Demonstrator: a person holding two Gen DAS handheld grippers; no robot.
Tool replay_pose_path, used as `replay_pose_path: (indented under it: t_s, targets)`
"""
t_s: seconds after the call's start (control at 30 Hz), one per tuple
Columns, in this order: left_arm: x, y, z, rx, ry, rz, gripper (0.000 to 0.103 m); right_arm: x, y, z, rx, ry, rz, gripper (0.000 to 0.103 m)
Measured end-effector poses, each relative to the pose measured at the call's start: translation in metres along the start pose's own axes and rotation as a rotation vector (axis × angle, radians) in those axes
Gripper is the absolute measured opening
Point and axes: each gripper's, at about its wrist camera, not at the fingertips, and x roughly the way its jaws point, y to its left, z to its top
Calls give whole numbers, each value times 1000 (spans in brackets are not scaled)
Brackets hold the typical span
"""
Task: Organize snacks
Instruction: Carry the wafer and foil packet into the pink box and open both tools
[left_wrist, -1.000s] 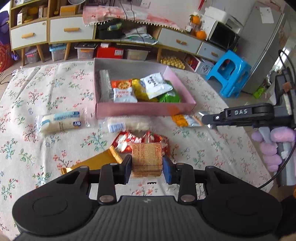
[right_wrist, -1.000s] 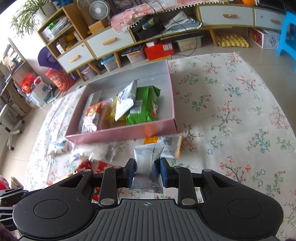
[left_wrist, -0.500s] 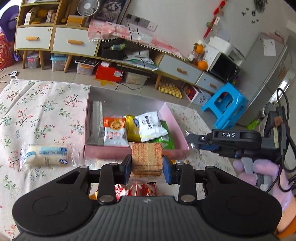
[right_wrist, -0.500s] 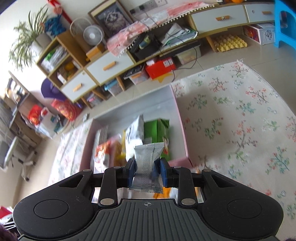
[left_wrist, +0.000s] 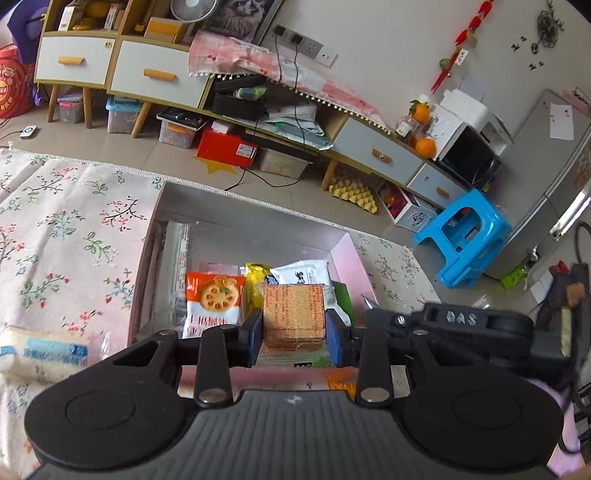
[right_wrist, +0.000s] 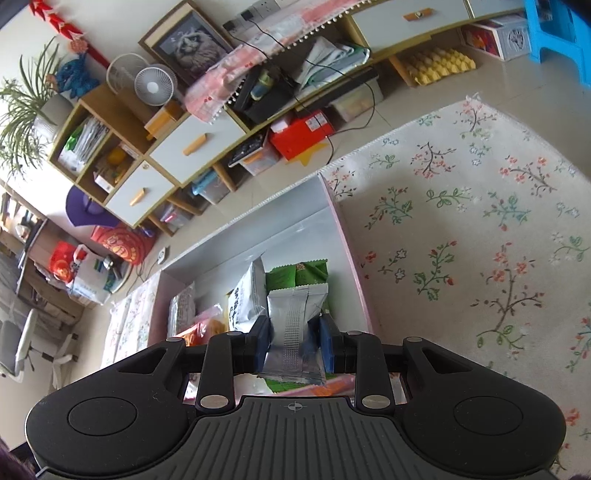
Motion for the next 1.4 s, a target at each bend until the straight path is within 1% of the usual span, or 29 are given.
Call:
replay_pose_path:
  t_s: [0.07, 0.17, 0.33, 0.47, 0.7, 0.87, 0.9, 0.97, 1.0, 1.03, 1.07, 1.1, 1.13, 1.17, 1.23, 1.3, 1.33, 1.4]
  targets:
    - [8, 5, 3, -18, -1, 12, 32, 2, 0, 0, -15, -1, -9, 27]
    - [20, 7, 8, -12, 2, 51, 32, 6, -1, 0, -30, 5, -26, 27]
    - [33, 8, 14, -17, 6, 93, 32, 13, -7, 3, -3, 23, -47, 27]
    - [40, 6, 20, 20, 11, 120, 32, 20, -9, 3, 4, 42, -52, 27]
    - [55, 4, 24, 72, 25, 174, 32, 22, -5, 3, -19, 32, -49, 28]
    - [60, 3, 25, 90, 34, 192, 32, 22, -3, 3, -46, 28, -51, 29]
    - [59, 4, 24, 90, 33, 189, 33, 21, -2, 3, -52, 27, -52, 32]
    - [56, 3, 24, 94, 25, 188, 35, 21, 0, 2, -62, 23, -53, 33]
    - [55, 2, 24, 94, 19, 192, 39, 20, 1, 2, -68, 22, -52, 33]
    - [54, 2, 24, 91, 19, 188, 47, 20, 1, 3, -72, 22, -50, 36]
    - [53, 3, 24, 87, 20, 186, 51, 19, 2, 3, -72, 20, -43, 41]
    - [52, 3, 25, 87, 19, 187, 54, 17, 2, 3, -69, 14, -34, 52]
    - [51, 2, 25, 90, 17, 190, 57, 15, 2, 3, -68, 7, -25, 61]
    - [49, 1, 26, 96, 16, 190, 58, 13, 3, 3, -70, 0, -17, 64]
    - [45, 0, 26, 99, 11, 192, 66, 9, 4, 4, -76, -8, -10, 69]
    - [39, -1, 26, 93, 3, 190, 72, 5, 6, 5, -82, -15, -5, 71]
    - [36, -1, 26, 90, 1, 189, 76, 3, 7, 5, -87, -19, -4, 75]
    - [30, -2, 25, 93, 1, 190, 80, -2, 9, 4, -97, -30, -7, 79]
